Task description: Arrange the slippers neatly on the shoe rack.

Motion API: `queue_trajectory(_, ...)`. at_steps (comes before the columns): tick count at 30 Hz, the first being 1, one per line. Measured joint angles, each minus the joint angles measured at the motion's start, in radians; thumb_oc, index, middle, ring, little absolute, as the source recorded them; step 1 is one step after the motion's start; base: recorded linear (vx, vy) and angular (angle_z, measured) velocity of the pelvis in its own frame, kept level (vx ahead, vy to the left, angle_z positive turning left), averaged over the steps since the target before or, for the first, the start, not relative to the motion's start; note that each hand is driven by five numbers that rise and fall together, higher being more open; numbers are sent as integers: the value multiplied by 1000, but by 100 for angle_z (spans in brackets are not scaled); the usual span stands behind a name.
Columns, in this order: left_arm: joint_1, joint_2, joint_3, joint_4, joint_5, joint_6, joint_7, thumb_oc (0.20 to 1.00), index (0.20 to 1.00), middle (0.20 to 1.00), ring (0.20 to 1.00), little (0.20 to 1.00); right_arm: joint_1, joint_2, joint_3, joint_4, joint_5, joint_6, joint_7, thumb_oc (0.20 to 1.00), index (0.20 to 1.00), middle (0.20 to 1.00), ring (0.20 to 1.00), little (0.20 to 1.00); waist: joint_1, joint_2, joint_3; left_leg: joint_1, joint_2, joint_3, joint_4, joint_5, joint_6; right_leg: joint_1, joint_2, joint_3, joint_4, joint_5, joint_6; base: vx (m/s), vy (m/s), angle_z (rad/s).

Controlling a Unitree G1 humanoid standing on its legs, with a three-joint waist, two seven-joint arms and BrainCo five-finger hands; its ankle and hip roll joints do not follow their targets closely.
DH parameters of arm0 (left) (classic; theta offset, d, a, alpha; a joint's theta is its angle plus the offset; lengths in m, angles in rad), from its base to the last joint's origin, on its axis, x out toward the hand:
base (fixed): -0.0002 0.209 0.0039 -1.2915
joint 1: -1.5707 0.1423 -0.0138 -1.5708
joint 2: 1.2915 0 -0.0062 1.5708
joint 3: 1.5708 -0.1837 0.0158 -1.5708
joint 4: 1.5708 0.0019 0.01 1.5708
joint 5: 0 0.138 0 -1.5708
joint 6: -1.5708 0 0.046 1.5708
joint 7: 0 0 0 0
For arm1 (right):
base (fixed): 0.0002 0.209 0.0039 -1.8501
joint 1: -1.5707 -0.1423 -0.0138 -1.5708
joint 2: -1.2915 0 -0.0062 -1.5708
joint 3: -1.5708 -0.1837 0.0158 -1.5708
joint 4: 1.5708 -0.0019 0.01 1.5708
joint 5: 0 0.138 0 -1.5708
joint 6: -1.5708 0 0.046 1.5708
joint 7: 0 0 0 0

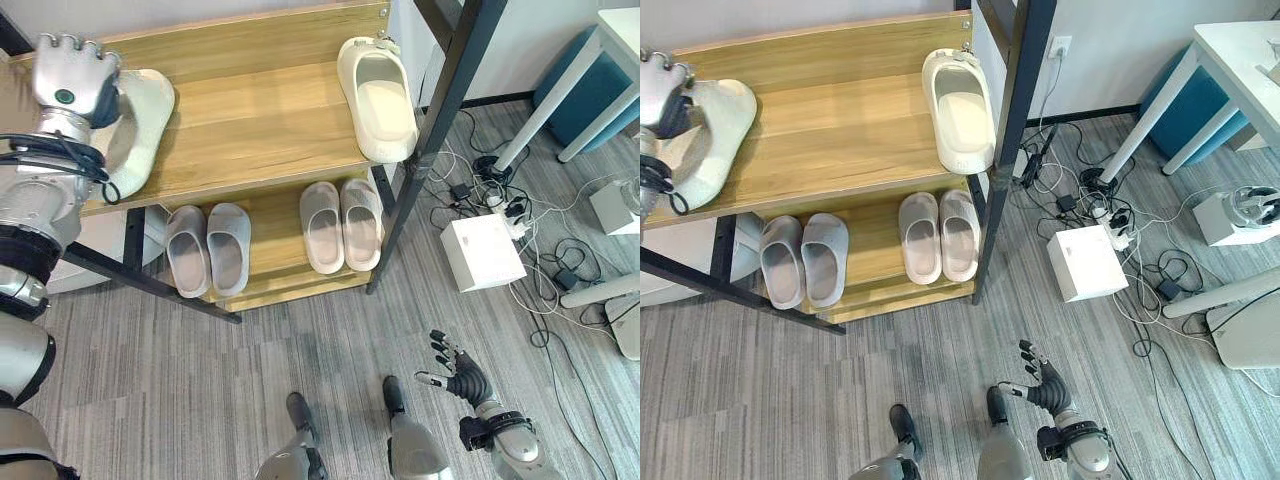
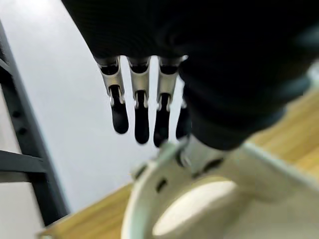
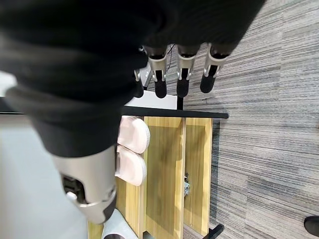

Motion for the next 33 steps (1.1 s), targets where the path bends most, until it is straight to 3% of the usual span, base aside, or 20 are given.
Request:
queue_trajectory(9,11,-79,10,-29,-2,-3,-11,200,200,200,200,200,4,8,0,11,0,1,-7,1000,1000,1000,1000,1000,-5,0,-20,7,1,3,0,3,2,5,1,3,0,3,0,-8,-15,0)
queue_trajectory(13,16,-131,9,-174,3,-11,-20,200,200,200,200,200,4,23,3,39,0,3,-8,1000,1000,1000,1000,1000,-1,2,-23,18,1,-4,0,7,5,20,-1,-6,0,3,1,-12,-68,7)
queue_trajectory(16,16,-166,-2,-173,24,-15,-21,200,200,200,200,200,5,27,0,39,0,2,-9,1000,1000,1000,1000,1000,-17,18,-34,28,1,-3,0,7,5,27,0,-3,0,4,0,10,-44,-4)
queue_trajectory(25,13,-222,-39,-77,42,-13,-22,200,200,200,200,200,38,26,-30,40,-1,3,-30,1000,1000,1000,1000,1000,-52,73,-69,42,1,21,-1,5,2,22,0,22,-3,5,0,12,-26,-8)
queue_trajectory(33,8,-257,-53,43,42,-5,-24,200,200,200,200,200,65,18,-36,47,-1,3,-49,1000,1000,1000,1000,1000,-78,79,-72,39,4,48,-6,1,-3,1,2,51,-4,13,0,14,-15,-11)
